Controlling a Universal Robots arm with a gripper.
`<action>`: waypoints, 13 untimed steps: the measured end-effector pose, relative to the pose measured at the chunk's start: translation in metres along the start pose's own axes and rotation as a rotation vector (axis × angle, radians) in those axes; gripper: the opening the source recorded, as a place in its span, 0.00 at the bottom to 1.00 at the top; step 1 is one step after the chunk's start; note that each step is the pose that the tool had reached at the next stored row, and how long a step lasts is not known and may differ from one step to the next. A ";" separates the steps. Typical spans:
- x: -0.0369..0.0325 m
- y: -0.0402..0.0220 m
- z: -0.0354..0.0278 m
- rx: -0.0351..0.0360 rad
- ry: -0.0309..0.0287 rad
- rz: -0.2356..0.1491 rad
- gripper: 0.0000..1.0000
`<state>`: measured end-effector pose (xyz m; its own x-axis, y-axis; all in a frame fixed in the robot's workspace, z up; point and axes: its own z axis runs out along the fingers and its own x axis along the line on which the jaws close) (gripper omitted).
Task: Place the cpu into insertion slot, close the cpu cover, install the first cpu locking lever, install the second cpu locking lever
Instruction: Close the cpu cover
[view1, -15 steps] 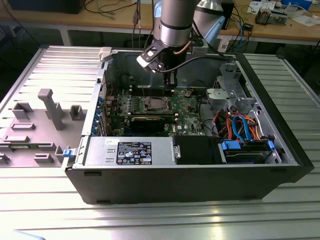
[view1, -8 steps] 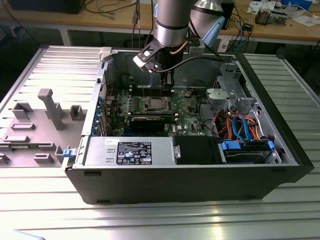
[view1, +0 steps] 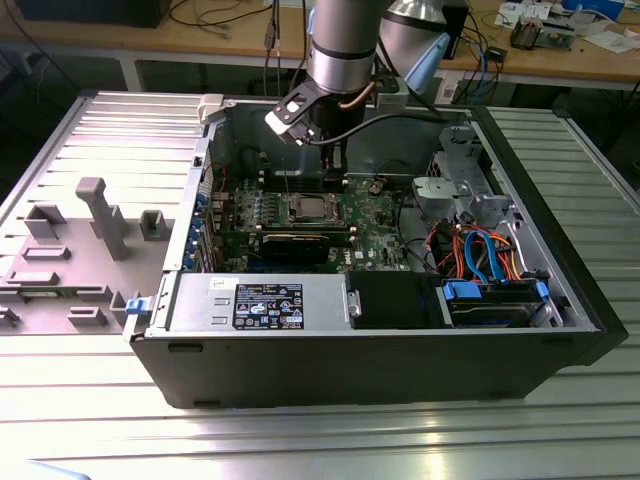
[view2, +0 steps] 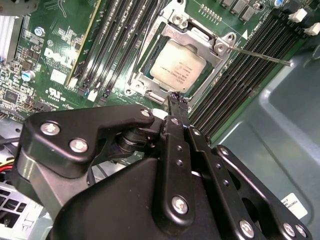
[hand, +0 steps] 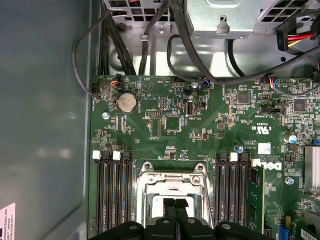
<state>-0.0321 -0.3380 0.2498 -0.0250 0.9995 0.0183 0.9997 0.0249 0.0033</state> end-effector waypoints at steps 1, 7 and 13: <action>0.0001 -0.0018 0.0000 0.0000 0.0000 0.000 0.11; -0.0003 -0.0085 0.0025 0.0002 -0.0001 -0.005 0.11; -0.0010 -0.0161 0.0120 0.0006 0.0031 -0.037 0.11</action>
<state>-0.0481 -0.3392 0.2378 -0.0619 0.9979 0.0213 0.9981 0.0619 0.0035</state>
